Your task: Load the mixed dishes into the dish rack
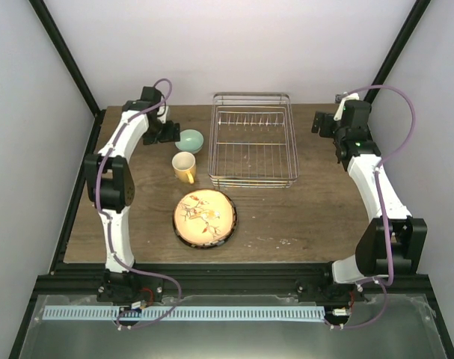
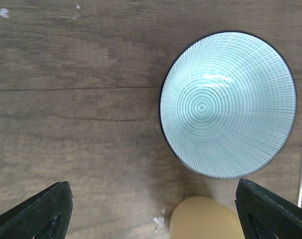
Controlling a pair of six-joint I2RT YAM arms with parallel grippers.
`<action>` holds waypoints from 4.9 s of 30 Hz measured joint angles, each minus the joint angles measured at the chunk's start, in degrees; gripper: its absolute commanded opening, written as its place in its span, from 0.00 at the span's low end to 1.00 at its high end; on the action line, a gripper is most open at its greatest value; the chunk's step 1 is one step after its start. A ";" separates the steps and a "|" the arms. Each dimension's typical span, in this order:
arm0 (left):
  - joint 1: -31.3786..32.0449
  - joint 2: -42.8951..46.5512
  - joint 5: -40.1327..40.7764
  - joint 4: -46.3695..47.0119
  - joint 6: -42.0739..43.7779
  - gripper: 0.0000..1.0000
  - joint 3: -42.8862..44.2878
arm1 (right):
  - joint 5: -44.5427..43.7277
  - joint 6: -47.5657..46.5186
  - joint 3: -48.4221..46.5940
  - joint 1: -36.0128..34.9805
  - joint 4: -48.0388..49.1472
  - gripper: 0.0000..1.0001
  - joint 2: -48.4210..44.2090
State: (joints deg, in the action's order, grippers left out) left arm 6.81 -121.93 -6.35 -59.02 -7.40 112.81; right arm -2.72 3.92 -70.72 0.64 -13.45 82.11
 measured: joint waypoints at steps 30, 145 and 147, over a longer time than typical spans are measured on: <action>1.03 -18.40 1.07 4.52 -1.27 0.59 10.21 | -0.50 0.42 -0.02 -0.17 0.63 1.00 3.37; 8.59 1.03 -64.24 102.60 -53.86 0.00 -25.90 | 65.88 102.14 -4.66 -16.20 101.44 0.87 38.91; 8.61 0.39 -64.26 102.57 -53.86 0.00 -25.00 | 65.88 102.18 -3.89 -16.20 101.46 0.87 38.69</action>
State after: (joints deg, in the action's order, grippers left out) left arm 15.42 -121.54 -70.61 43.55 -61.25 87.81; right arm 63.16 106.10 -74.61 -15.55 88.01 120.79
